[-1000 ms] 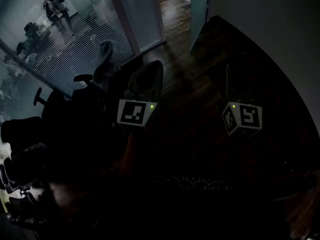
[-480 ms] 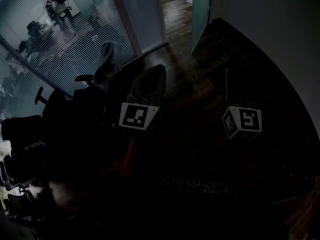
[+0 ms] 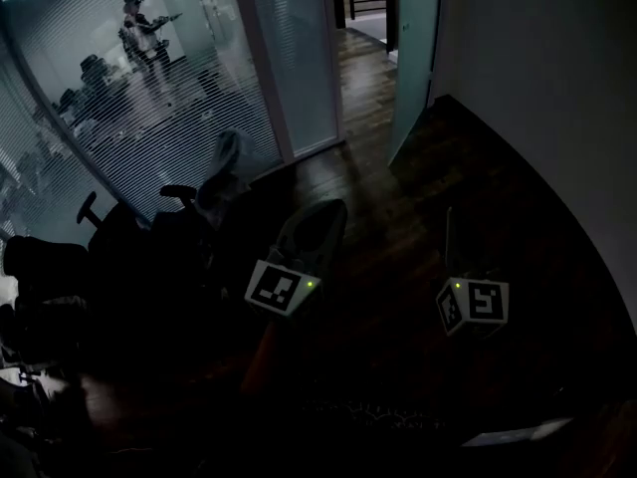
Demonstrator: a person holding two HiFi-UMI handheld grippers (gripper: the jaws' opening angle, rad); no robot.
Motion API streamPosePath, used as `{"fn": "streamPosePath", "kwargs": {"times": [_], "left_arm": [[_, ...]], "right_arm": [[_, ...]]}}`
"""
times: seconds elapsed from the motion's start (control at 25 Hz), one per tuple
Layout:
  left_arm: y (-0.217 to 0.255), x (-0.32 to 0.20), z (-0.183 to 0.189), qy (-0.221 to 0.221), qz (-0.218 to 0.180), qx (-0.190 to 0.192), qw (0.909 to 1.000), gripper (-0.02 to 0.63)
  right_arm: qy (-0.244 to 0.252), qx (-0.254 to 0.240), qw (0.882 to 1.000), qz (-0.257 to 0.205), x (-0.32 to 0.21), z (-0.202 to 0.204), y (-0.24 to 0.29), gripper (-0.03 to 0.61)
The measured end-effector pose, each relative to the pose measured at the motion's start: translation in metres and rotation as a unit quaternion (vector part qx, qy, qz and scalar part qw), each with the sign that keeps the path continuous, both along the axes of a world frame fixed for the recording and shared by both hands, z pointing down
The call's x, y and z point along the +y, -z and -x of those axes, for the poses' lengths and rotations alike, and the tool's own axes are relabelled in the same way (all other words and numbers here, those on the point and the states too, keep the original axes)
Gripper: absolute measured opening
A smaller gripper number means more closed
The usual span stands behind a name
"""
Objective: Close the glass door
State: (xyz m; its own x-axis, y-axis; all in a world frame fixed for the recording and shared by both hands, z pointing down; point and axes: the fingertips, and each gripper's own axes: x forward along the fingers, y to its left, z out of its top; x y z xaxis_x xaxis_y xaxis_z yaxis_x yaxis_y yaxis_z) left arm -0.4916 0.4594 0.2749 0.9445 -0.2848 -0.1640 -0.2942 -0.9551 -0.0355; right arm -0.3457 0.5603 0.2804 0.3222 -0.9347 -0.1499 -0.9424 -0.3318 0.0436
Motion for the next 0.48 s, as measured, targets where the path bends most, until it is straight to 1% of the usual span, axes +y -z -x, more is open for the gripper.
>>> {"fn": "streamPosePath", "kwargs": {"times": [0.12, 0.28, 0.48], "left_arm": [[-0.003, -0.006, -0.002, 0.002, 0.008, 0.002, 1.0000, -0.005], [-0.002, -0.022, -0.009, 0.003, 0.011, 0.001, 0.9999, -0.005], [-0.009, -0.062, -0.035, -0.005, 0.011, -0.005, 0.9999, -0.005]], "right_arm": [[0.007, -0.006, 1.000, 0.001, -0.005, -0.004, -0.003, 0.004], [0.000, -0.007, 1.000, 0.005, -0.017, -0.015, -0.005, 0.003], [-0.016, -0.013, 1.000, 0.004, -0.051, -0.040, -0.009, 0.003]]}}
